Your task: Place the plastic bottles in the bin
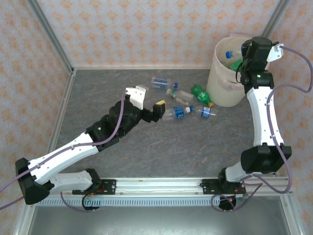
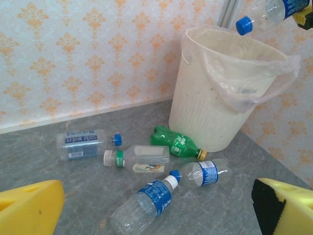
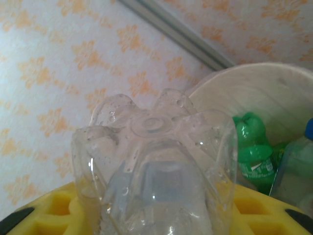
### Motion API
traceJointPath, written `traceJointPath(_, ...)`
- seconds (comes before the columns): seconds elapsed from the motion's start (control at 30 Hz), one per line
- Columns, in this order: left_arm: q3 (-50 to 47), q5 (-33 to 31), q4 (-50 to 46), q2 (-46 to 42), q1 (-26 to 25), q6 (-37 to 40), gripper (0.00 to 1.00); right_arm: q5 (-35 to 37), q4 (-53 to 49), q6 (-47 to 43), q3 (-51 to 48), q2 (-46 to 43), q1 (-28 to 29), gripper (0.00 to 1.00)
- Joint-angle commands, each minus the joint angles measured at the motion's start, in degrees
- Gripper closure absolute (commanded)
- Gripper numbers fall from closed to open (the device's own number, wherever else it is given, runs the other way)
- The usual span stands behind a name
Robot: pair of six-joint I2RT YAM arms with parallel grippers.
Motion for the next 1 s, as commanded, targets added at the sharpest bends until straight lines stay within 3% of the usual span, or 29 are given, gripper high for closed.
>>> traceJointPath(0.0,-0.7,-2.4,-2.2,-1.1,0.2,-0.6,0.01,6.2,2.6,2.9,5.8,4.5,-0.5,0.60)
traceJointPath(0.27,0.1,-3.1,-3.5,-0.8,0.3,-0.3,0.01,4.7,-6.9,1.4,26.7,19.5,-0.6,0.49)
traceJointPath(0.37,0.1,-3.7,-3.9,-0.9,0.3,0.2,0.01,4.6,-11.2,0.1,32.8,23.0,-0.6,0.33)
traceJointPath(0.4,0.0,-3.9,-4.1,-0.9,0.3,0.2,0.01,4.6,-11.5,-0.4,33.2,23.4,-0.6,0.26)
traceJointPath(0.63,-0.1,-4.1,-3.9,-0.2,0.4,0.5,0.01,5.0,-11.2,-2.7,30.4,22.0,-0.6,0.15)
traceJointPath(0.7,-0.1,-4.0,-3.7,0.2,0.4,0.6,0.01,5.5,-11.9,-3.3,30.2,21.6,-0.6,0.02)
traceJointPath(0.97,0.5,-3.0,-3.1,3.4,0.9,0.7,0.01,3.4,-12.0,-6.2,26.1,17.6,-0.6,0.00)
